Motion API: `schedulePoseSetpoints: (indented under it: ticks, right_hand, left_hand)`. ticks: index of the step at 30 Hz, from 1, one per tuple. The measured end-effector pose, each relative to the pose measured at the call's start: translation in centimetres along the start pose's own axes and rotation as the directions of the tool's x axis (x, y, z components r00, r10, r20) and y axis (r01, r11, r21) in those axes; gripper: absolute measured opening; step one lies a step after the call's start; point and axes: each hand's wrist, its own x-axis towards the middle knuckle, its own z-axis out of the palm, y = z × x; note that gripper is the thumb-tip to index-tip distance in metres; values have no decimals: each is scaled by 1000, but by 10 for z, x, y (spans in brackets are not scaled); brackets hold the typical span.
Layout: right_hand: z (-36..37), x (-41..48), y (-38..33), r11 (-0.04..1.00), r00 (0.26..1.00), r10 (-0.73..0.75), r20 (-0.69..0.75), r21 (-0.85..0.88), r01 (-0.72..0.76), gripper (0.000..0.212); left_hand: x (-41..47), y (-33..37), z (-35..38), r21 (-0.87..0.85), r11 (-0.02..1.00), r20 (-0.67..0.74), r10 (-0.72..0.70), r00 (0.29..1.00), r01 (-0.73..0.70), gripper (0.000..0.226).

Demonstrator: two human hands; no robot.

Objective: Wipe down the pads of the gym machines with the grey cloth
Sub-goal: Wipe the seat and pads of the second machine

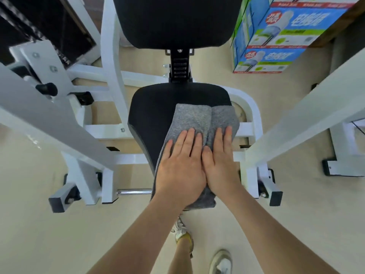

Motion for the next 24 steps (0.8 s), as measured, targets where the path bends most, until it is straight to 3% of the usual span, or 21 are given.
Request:
schedulePoseSetpoints:
  ticks: [3, 5, 7, 9, 10, 12, 13, 14, 16, 18, 20, 22, 24]
  right_hand:
    - [-1, -28, 4, 998, 994, -63, 85, 15, 62, 63]
    - [-8, -44, 8, 978, 982, -118, 147, 191, 89, 65]
    - [-19, -56, 16, 841, 988, -50, 146, 540, -37, 63]
    - [-19, -61, 36, 588, 958, 224, 181, 759, -281, 61]
    - [-13, -61, 51, 425, 895, 344, 286, 802, -419, 61]
    - [3, -65, 76, 170, 757, 393, 521, 768, -617, 65]
    - [10, -68, 83, 86, 707, 356, 610, 732, -675, 64]
    - [19, -69, 88, 16, 670, 308, 675, 701, -713, 59]
    - [31, -71, 86, -100, 641, 220, 735, 671, -735, 52]
    - [37, -72, 76, -223, 640, 222, 735, 678, -701, 50]
    - [38, -72, 67, -301, 669, 252, 699, 714, -632, 28]
    - [33, -78, 66, -324, 725, 240, 646, 757, -567, 6]
    - [19, -93, 70, -340, 772, 230, 592, 793, -506, 16]
  left_hand:
    - [-37, 12, 4, -28, 995, -44, -99, 994, 98, 69]
    - [-58, 18, 5, -122, 984, -103, -141, 985, 128, 66]
    - [-71, 14, 4, -327, 937, -176, -191, 966, 125, 59]
    - [-78, 2, -2, -571, 807, -240, -342, 909, 152, 55]
    - [-82, -6, -4, -709, 684, -227, -454, 862, 173, 61]
    - [-92, -17, -3, -949, 234, 36, -589, 807, 213, 73]
    - [-97, -20, 1, -975, 23, 169, -564, 808, 220, 74]
    - [-103, -22, 8, -968, -92, 245, -511, 824, 231, 71]
    - [-110, -24, 19, -949, -158, 315, -432, 845, 272, 52]
    - [-113, -25, 24, -938, -187, 346, -442, 827, 293, 29]
    - [-117, -27, 30, -942, -177, 335, -490, 805, 284, 8]
    - [-126, -27, 31, -943, -187, 333, -511, 793, 276, 8]
    - [-142, -23, 34, -930, -231, 365, -509, 779, 284, 15]
